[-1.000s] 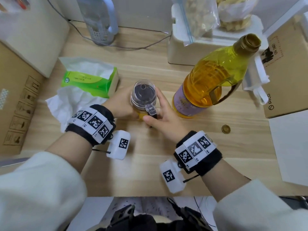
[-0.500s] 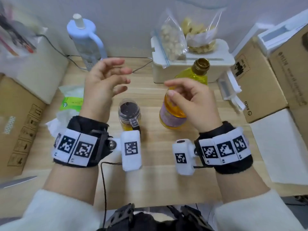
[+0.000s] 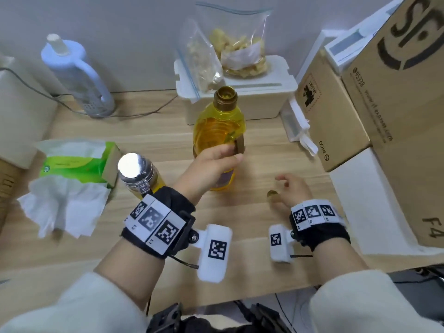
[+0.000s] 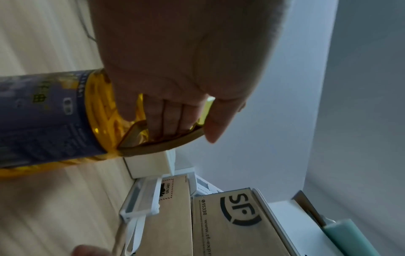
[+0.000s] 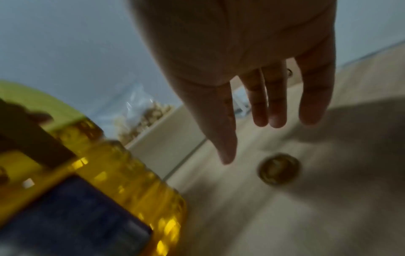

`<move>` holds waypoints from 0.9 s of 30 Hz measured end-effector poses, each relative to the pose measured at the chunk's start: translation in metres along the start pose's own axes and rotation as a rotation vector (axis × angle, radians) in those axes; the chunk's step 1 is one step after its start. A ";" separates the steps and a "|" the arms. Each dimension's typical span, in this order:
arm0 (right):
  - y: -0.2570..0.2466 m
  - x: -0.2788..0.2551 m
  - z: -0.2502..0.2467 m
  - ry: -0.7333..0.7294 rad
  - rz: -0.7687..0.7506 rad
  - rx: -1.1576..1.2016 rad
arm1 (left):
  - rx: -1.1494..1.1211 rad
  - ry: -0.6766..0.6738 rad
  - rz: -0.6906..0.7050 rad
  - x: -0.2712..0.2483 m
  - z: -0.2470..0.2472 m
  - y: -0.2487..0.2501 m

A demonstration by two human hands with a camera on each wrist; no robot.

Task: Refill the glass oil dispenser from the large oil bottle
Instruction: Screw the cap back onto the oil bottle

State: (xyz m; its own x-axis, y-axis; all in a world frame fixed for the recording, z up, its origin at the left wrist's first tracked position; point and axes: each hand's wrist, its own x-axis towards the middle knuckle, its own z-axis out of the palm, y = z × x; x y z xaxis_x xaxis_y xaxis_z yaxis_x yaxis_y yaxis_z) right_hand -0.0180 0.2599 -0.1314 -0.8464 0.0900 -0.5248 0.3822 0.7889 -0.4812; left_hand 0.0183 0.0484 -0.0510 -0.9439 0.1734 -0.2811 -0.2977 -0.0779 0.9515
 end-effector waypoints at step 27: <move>-0.168 -0.086 -0.082 0.102 -0.867 0.039 | 0.082 -0.047 0.269 -0.009 -0.025 -0.032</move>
State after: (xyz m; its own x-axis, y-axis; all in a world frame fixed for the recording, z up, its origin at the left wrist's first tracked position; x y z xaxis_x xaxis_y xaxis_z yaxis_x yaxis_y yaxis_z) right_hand -0.0401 0.1695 0.0523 -0.8733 -0.4765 0.1017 -0.4007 0.5836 -0.7064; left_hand 0.0323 0.0246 -0.0823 -0.9792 0.2026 -0.0131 -0.0232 -0.0475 0.9986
